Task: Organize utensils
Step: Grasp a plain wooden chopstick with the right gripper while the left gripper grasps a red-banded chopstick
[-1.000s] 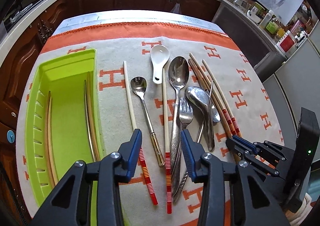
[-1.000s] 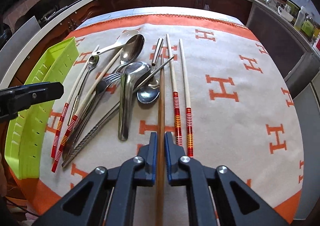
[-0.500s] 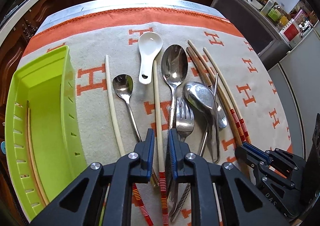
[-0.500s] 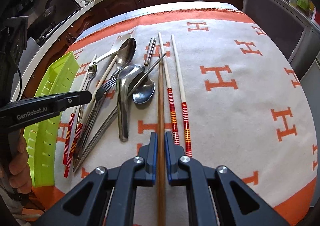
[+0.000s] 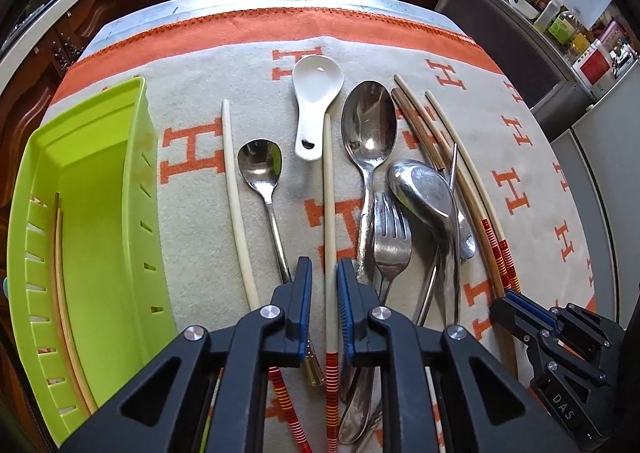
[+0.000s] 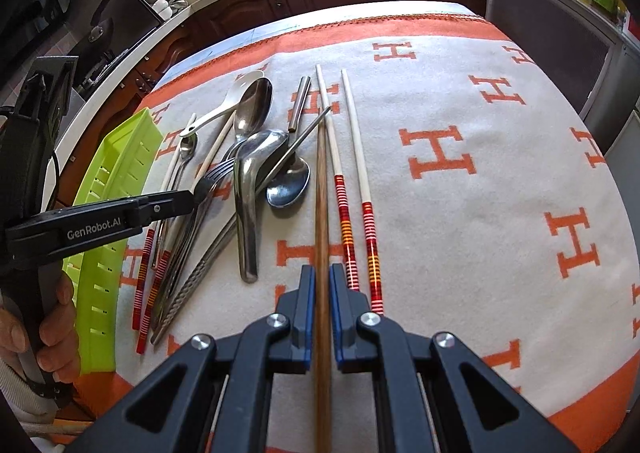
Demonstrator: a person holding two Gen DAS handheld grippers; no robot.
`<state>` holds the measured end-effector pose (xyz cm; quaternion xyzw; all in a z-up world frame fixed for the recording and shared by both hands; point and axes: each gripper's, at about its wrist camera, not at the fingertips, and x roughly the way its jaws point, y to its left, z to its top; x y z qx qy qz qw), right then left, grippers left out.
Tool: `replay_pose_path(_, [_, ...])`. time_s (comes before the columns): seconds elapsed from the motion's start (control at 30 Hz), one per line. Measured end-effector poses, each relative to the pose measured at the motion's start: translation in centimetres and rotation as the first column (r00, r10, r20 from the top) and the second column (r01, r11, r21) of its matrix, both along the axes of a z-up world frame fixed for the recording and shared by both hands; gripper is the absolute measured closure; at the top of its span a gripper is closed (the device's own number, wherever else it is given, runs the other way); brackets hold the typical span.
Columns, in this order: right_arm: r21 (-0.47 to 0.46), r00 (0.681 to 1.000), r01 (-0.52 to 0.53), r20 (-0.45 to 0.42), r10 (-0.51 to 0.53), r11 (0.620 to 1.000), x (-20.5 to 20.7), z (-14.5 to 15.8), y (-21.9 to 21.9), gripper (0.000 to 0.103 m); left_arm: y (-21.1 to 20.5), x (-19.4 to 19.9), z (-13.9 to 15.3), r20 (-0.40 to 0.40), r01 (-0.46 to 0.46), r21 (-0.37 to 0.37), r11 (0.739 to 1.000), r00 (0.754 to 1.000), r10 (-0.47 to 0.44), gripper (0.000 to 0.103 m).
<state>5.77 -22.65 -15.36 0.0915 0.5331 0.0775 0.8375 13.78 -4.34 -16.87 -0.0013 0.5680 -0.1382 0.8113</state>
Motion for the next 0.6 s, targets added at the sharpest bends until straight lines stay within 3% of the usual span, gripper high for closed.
replay_pose_path(0.27, [-0.016, 1.000, 0.011, 0.000, -0.011, 1.000, -0.1, 0.1, 0.3, 0.096, -2.1, -0.5, 0.3, 0.039, 0.019, 0.123, 0.992, 0.999, -0.024, 0.090])
replay_pose_path(0.3, [-0.011, 1.000, 0.017, -0.002, -0.017, 1.000, -0.1, 0.1, 0.2, 0.096, -2.2, -0.6, 0.3, 0.038, 0.020, 0.121, 0.992, 0.999, -0.025, 0.100])
replay_pose_path(0.6, [0.040, 0.999, 0.038, -0.016, -0.038, 0.998, -0.8, 1.3, -0.2, 0.096, -0.2, -1.8, 2.0, -0.009, -0.016, -0.018, 1.000, 1.000, 0.016, 0.100])
